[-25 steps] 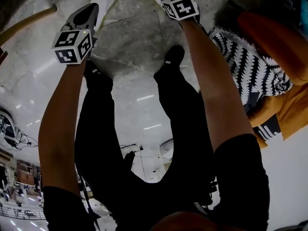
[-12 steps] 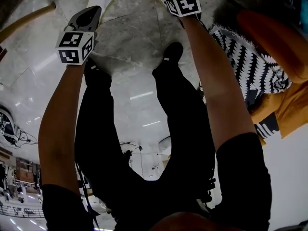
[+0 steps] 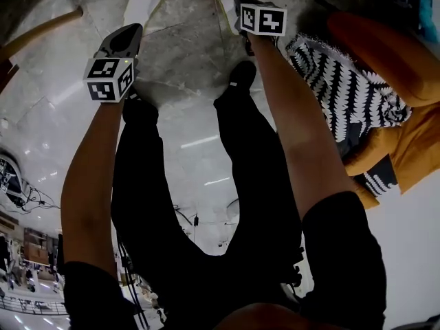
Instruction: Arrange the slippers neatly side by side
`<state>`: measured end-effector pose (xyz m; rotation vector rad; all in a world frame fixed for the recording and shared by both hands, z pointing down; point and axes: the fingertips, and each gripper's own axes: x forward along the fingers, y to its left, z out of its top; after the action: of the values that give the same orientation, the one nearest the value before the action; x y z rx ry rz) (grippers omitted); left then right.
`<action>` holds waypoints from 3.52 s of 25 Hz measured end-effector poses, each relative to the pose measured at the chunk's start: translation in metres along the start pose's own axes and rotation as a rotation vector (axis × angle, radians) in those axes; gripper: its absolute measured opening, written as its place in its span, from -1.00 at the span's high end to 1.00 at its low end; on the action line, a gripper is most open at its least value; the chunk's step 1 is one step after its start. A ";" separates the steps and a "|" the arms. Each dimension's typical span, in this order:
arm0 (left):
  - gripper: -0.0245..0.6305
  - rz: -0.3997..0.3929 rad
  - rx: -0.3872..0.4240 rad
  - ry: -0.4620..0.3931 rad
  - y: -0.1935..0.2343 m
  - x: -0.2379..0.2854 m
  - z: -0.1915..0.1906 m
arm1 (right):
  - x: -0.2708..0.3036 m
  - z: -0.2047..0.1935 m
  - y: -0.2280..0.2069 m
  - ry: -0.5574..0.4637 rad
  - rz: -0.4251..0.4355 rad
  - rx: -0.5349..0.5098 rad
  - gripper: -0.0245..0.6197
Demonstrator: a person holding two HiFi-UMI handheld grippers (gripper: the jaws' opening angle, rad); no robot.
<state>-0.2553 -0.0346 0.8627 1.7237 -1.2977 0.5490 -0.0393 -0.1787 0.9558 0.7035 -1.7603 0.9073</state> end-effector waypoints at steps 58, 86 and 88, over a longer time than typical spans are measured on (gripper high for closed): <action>0.88 0.044 -0.174 0.067 -0.072 -0.128 0.023 | -0.188 -0.037 0.089 -0.060 0.040 0.004 0.80; 0.58 0.118 0.000 0.129 0.013 0.009 0.014 | -0.083 -0.076 0.044 -0.084 0.097 0.072 0.80; 0.53 0.116 0.058 0.196 0.020 0.030 0.003 | -0.069 -0.077 0.036 -0.089 0.084 0.075 0.80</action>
<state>-0.2634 -0.0542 0.8921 1.6040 -1.2569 0.8092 -0.0060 -0.0916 0.8986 0.7328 -1.8533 1.0170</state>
